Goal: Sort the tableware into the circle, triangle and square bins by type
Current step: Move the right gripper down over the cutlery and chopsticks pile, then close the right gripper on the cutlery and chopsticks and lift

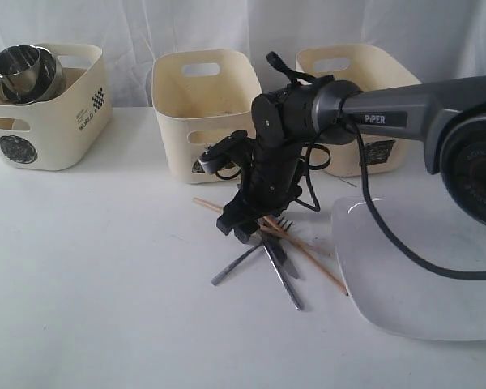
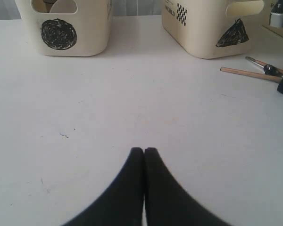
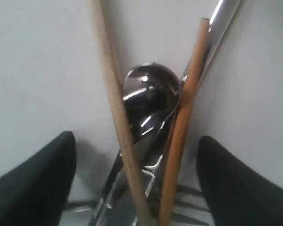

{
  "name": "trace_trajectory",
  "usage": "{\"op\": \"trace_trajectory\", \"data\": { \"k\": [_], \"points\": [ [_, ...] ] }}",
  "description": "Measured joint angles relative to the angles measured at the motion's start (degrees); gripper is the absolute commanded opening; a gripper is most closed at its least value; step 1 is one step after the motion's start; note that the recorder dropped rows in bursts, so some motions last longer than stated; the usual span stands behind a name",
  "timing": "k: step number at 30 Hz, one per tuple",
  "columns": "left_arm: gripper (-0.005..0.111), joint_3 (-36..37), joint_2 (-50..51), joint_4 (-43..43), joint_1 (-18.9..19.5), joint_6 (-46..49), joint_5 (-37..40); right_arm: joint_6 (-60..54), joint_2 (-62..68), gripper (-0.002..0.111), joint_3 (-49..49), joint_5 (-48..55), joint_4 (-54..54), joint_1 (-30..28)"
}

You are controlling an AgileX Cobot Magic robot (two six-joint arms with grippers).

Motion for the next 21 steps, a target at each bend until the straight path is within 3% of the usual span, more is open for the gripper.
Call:
{"op": "trace_trajectory", "data": {
  "k": [2, 4, 9, 10, 21],
  "points": [
    [0.000, 0.0, 0.0, 0.0, 0.0, 0.0, 0.0, 0.1, 0.3, 0.067, -0.3, 0.0, 0.3, -0.3],
    [0.000, 0.0, 0.0, 0.0, 0.0, 0.0, 0.0, 0.3, 0.5, 0.058, -0.5, 0.5, 0.9, -0.3],
    [0.000, 0.0, 0.0, 0.0, 0.0, 0.0, 0.0, 0.3, 0.6, 0.004, -0.6, 1.7, 4.1, -0.4],
    [0.000, 0.0, 0.0, 0.0, 0.0, 0.0, 0.0, 0.4, 0.6, 0.000, -0.6, 2.1, 5.1, -0.4],
    [0.000, 0.0, 0.0, 0.0, 0.0, 0.0, 0.0, -0.2, -7.7, 0.000, -0.1, 3.5, 12.6, 0.5]
  ]
}}
